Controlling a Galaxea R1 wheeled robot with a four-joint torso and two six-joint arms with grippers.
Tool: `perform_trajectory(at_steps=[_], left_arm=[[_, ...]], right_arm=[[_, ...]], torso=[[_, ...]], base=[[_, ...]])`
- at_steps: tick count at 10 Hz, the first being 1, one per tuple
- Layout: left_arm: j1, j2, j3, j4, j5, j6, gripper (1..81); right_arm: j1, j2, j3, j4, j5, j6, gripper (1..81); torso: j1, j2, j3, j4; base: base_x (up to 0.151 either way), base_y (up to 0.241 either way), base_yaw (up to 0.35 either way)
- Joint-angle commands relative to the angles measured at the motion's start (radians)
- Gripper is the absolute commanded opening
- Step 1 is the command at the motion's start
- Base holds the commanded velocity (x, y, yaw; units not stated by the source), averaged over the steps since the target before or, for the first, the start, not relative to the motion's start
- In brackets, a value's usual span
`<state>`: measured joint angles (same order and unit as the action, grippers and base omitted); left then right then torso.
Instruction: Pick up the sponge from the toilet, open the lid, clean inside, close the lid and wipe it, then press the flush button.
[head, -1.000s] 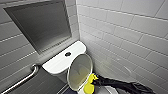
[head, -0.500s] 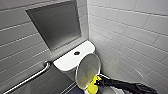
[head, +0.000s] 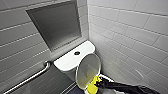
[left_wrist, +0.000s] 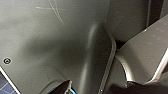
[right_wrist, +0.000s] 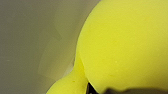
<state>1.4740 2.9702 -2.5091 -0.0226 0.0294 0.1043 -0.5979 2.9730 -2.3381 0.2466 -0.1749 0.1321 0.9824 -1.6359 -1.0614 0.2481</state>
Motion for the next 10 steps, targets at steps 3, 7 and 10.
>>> perform_trajectory(at_steps=[3,7,10], left_arm=[[0.007,0.003,-0.005,-0.007,0.084,0.008,81.1],[0.004,0.003,-0.011,-0.008,0.083,0.006,81.1],[0.004,0.006,-0.011,-0.005,0.084,0.006,81.1]], right_arm=[[0.077,-0.061,0.211,-0.021,-0.029,0.003,1.0],[0.017,-0.193,0.301,-0.013,-0.003,0.004,1.0],[-0.029,-0.278,0.361,-0.01,0.025,0.006,1.0]], torso=[[0.0,0.0,0.0,0.0],[0.0,0.0,0.0,0.001],[0.0,0.0,0.0,0.001]], base=[[0.0,0.0,0.0],[0.0,0.0,0.0],[0.0,0.0,0.0]])
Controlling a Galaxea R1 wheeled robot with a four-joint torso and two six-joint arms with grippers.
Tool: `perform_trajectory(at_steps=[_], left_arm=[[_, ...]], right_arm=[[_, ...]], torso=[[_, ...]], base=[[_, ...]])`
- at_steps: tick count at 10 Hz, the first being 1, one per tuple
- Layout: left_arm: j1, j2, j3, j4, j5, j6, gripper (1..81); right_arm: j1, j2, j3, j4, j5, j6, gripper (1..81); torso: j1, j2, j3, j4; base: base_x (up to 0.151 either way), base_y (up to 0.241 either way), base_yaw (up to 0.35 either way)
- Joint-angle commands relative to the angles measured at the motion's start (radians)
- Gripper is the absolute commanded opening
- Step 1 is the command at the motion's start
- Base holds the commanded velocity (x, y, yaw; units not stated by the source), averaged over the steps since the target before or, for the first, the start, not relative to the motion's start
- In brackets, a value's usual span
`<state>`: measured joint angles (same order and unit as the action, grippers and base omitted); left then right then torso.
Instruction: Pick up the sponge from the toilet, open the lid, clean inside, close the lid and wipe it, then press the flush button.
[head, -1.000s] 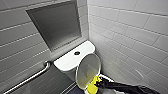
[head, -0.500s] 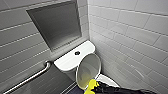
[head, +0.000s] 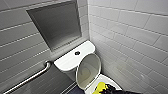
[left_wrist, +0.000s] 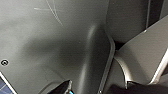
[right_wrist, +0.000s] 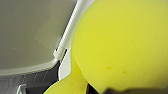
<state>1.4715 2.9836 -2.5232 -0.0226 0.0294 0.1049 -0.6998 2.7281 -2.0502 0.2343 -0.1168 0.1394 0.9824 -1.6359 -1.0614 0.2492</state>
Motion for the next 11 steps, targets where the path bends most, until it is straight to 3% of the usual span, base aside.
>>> perform_trajectory(at_steps=[1,7,11], left_arm=[[0.007,-0.006,0.003,-0.005,0.083,0.006,81.1],[0.007,0.005,0.001,0.001,0.081,0.012,81.1],[0.002,0.014,-0.002,0.001,0.081,0.012,81.1]], right_arm=[[0.058,-0.066,0.107,0.002,-0.024,-0.001,1.0],[-0.042,-0.259,0.315,-0.001,0.065,-0.001,1.0],[-0.125,-0.311,0.355,0.002,0.106,-0.001,1.0]], torso=[[0.0,0.0,0.0,0.0],[0.0,0.0,0.0,0.0],[0.0,0.0,0.0,0.0]], base=[[0.0,0.0,0.0],[0.0,0.0,0.0],[0.0,0.0,0.0]])
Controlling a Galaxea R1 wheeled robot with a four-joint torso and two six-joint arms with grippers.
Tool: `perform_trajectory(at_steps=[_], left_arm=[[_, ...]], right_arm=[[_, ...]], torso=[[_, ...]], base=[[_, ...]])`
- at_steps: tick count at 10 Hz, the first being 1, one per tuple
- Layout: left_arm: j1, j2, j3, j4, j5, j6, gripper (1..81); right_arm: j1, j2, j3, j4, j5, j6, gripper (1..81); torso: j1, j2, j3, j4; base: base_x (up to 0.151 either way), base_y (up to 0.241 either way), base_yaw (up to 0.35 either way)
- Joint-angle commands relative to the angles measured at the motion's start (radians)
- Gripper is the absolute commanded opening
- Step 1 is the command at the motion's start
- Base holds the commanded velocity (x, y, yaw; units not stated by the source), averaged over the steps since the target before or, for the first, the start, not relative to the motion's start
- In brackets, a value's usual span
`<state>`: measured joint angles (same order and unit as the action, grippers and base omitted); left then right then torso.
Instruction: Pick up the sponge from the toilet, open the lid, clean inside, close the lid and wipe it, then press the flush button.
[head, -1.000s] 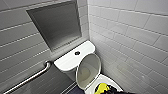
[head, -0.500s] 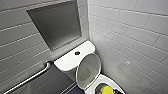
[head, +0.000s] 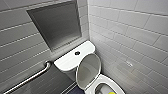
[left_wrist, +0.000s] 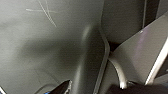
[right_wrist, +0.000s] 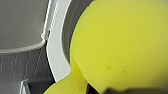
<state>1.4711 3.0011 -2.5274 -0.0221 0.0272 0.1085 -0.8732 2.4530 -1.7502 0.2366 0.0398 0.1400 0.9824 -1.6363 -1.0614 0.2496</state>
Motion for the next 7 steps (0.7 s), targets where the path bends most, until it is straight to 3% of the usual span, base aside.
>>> perform_trajectory(at_steps=[1,7], left_arm=[[0.002,-0.003,-0.001,0.001,0.083,0.01,81.1],[0.002,0.006,-0.001,0.005,0.082,0.011,81.1]], right_arm=[[0.023,-0.062,0.077,-0.002,-0.012,-0.002,1.0],[-0.142,-0.28,0.264,-0.002,0.172,-0.003,1.0]], torso=[[0.0,0.0,0.0,0.0],[0.0,0.0,0.0,0.0]], base=[[0.0,0.0,0.0],[0.0,0.0,0.0]])
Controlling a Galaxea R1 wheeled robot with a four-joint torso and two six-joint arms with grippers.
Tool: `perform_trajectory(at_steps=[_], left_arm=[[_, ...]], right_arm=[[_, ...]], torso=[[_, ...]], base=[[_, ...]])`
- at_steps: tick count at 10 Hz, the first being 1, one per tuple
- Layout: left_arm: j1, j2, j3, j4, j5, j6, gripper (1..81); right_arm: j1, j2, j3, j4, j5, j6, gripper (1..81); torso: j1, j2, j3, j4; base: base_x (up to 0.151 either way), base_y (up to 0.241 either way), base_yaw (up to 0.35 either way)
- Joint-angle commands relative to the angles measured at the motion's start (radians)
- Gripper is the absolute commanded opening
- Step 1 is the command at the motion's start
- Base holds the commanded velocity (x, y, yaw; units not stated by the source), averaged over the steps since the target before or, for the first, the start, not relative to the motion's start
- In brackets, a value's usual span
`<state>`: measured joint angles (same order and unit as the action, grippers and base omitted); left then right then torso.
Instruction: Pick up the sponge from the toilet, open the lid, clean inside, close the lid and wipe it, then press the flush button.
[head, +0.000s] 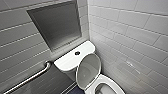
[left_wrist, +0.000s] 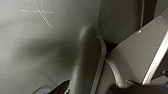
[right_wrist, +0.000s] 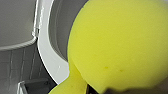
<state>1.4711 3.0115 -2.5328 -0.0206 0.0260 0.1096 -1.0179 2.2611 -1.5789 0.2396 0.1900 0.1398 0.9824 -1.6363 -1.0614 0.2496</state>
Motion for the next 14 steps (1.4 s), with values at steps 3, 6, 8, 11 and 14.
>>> perform_trajectory(at_steps=[3,6,8,11,14], left_arm=[[-0.001,-0.002,0.005,0.005,0.083,0.015,81.1],[-0.001,-0.003,0.0,0.004,0.083,0.016,81.1],[-0.001,0.003,-0.001,0.004,0.083,0.015,81.1],[-0.001,0.003,-0.009,0.004,0.083,0.016,81.1],[-0.001,0.005,-0.011,0.004,0.083,0.015,81.1]], right_arm=[[-0.023,-0.13,0.14,-0.003,0.074,-0.006,1.0],[0.081,-0.128,0.218,0.003,0.065,-0.006,1.0],[0.175,-0.111,0.228,0.029,0.024,-0.008,1.0],[0.337,0.018,0.113,0.082,-0.136,-0.006,1.0],[0.441,0.265,-0.158,0.096,-0.294,-0.006,1.0]], torso=[[0.0,0.0,0.0,0.0],[0.0,0.0,0.0,0.0],[0.0,0.0,0.0,0.0],[0.0,0.0,0.0,0.0],[0.0,0.0,0.0,0.0]], base=[[0.0,0.0,0.0],[0.0,0.0,0.0],[0.0,0.0,0.0],[0.0,0.0,0.0],[0.0,0.0,0.0]])
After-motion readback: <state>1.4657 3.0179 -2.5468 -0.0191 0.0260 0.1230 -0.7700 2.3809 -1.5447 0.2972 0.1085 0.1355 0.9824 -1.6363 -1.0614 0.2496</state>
